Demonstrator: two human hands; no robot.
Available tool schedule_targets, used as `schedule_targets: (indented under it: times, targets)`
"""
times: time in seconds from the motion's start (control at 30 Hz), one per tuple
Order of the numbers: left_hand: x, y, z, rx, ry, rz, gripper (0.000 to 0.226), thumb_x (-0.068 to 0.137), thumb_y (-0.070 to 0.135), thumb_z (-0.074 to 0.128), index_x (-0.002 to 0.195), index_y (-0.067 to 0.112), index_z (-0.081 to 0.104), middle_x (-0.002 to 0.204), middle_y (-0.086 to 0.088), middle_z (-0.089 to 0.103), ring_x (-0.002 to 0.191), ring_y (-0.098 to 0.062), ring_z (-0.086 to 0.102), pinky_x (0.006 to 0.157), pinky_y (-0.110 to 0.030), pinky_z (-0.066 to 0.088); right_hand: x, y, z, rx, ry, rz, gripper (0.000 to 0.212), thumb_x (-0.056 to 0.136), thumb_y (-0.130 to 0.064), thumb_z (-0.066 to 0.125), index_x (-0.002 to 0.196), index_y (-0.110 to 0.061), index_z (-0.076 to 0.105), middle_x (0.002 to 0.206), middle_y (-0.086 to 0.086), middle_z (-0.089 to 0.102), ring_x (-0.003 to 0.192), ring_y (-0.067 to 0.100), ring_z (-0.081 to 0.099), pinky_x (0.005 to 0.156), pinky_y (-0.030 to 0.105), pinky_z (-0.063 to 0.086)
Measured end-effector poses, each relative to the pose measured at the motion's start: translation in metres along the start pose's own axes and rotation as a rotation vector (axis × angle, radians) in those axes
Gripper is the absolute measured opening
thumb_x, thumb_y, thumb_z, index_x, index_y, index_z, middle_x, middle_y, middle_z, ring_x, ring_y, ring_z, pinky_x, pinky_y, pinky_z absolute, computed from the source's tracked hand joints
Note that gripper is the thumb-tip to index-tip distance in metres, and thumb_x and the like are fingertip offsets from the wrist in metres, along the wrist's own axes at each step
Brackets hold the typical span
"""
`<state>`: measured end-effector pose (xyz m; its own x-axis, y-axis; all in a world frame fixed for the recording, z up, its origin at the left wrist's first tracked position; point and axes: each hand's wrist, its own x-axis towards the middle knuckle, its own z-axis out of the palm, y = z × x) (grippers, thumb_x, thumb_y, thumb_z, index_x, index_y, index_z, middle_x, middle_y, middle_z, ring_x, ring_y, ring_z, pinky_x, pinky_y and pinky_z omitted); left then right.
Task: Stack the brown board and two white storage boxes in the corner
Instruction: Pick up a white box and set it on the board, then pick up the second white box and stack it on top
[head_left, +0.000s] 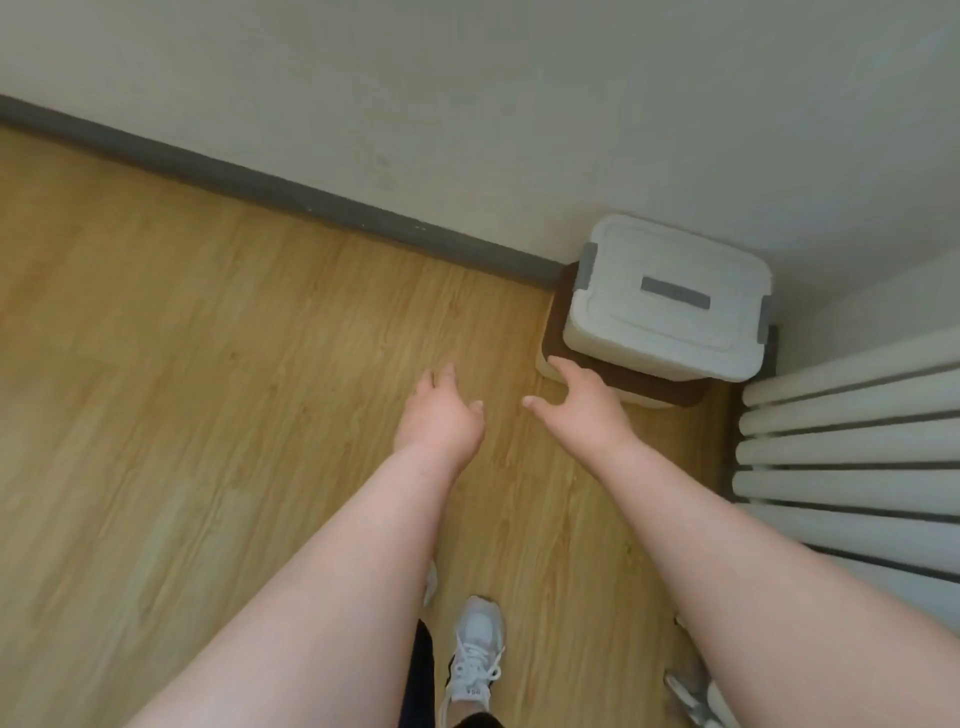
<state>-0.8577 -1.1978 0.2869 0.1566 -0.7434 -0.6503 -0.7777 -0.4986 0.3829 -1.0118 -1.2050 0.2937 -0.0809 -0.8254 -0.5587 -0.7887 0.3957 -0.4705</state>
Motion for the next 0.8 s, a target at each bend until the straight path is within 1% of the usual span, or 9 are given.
schedule_targets:
  times: [0.2,0.27,0.37,0.5,0.6,0.8]
  targets:
    - [-0.053,-0.118,-0.045,-0.159,0.096,-0.169,0.066,0.098,0.035,0.047,0.155,0.015,0.020,0.163,-0.007,0.016,0.147,-0.029,0.024,0.116,-0.037,0.024,-0.052,-0.079,0.077,-0.110,-0.133,-0.139,0.067,0.088,-0.044,0.061,0.148,-0.024,0.038,0.152,0.005,0.040,0.139,0.025,0.039,0.111,0.040,0.036]
    - [-0.066,-0.159,-0.061,-0.213,0.130,-0.231,0.066,0.098,0.035,0.047,0.155,0.015,0.020,0.163,-0.005,0.016,0.147,-0.029,0.025,0.116,-0.037,0.024,-0.069,-0.107,0.107,-0.127,-0.177,-0.195,0.066,0.088,-0.045,0.062,0.147,-0.025,0.039,0.151,0.003,0.041,0.139,0.024,0.038,0.111,0.040,0.035]
    - [-0.087,-0.233,-0.085,-0.255,0.203,-0.331,0.066,0.098,0.037,0.046,0.155,0.016,0.019,0.164,-0.003,0.015,0.147,-0.029,0.025,0.116,-0.038,0.025,-0.096,-0.153,0.164,-0.240,-0.221,-0.300,0.067,0.087,-0.049,0.060,0.147,-0.027,0.039,0.152,0.000,0.039,0.141,0.022,0.034,0.112,0.041,0.033]
    - [-0.116,-0.326,-0.110,-0.249,0.260,-0.456,0.066,0.098,0.043,0.041,0.155,0.018,0.019,0.163,-0.002,0.016,0.146,-0.032,0.025,0.117,-0.042,0.025,-0.135,-0.209,0.236,-0.380,-0.274,-0.417,0.068,0.087,-0.053,0.057,0.148,-0.031,0.036,0.155,-0.003,0.034,0.144,0.021,0.027,0.114,0.043,0.029]
    - [-0.141,-0.391,-0.125,-0.269,0.271,-0.520,0.064,0.100,0.045,0.036,0.155,0.019,0.019,0.164,-0.002,0.015,0.146,-0.031,0.023,0.117,-0.043,0.024,-0.170,-0.251,0.289,-0.457,-0.300,-0.503,0.068,0.087,-0.053,0.055,0.148,-0.033,0.034,0.156,-0.004,0.033,0.144,0.021,0.027,0.114,0.043,0.028]
    - [-0.208,-0.531,-0.154,-0.379,0.307,-0.663,0.061,0.101,0.047,0.026,0.156,0.021,0.015,0.164,-0.001,0.011,0.149,-0.028,0.017,0.118,-0.043,0.021,-0.253,-0.337,0.401,-0.584,-0.367,-0.663,0.066,0.087,-0.051,0.056,0.148,-0.034,0.034,0.156,-0.003,0.033,0.144,0.022,0.026,0.115,0.043,0.026]
